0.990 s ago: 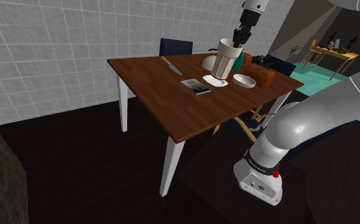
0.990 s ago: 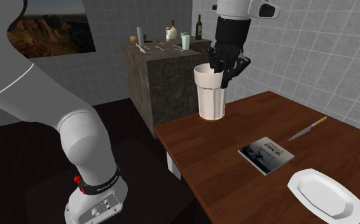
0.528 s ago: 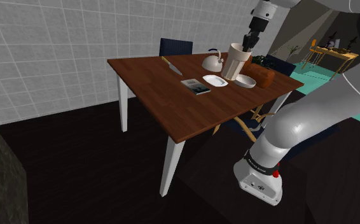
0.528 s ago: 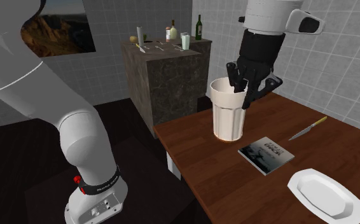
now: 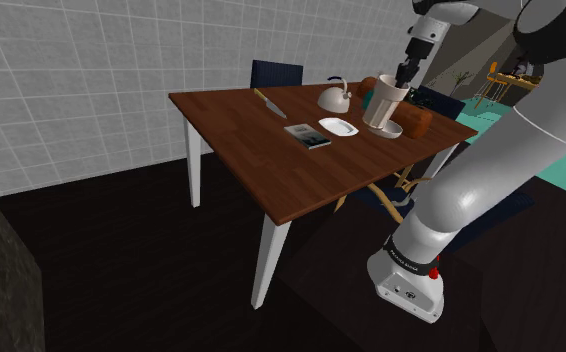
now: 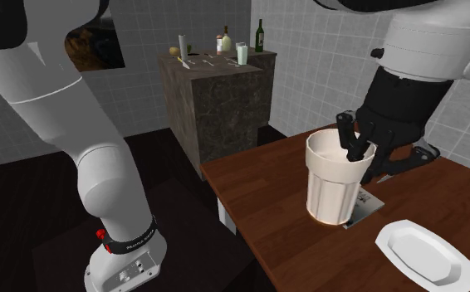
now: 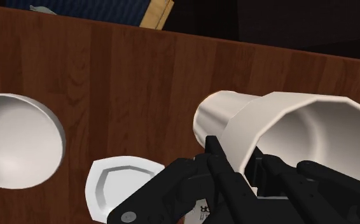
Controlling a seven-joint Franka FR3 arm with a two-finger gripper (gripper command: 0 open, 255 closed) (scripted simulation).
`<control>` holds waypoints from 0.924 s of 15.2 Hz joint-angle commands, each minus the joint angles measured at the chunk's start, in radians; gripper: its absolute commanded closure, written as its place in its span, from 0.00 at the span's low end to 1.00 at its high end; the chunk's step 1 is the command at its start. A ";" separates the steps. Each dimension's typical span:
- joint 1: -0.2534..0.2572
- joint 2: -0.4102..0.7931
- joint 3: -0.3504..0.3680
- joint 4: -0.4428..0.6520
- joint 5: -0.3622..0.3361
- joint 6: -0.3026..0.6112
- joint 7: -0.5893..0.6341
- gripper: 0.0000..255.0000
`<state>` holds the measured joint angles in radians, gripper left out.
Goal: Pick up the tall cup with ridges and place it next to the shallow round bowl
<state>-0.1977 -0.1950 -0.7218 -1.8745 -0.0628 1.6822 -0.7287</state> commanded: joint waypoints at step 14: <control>-0.356 0.625 -0.157 0.487 0.427 -0.086 -0.524 1.00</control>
<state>-0.5097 0.3841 -0.8856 -1.4372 0.3325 1.6134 -1.2249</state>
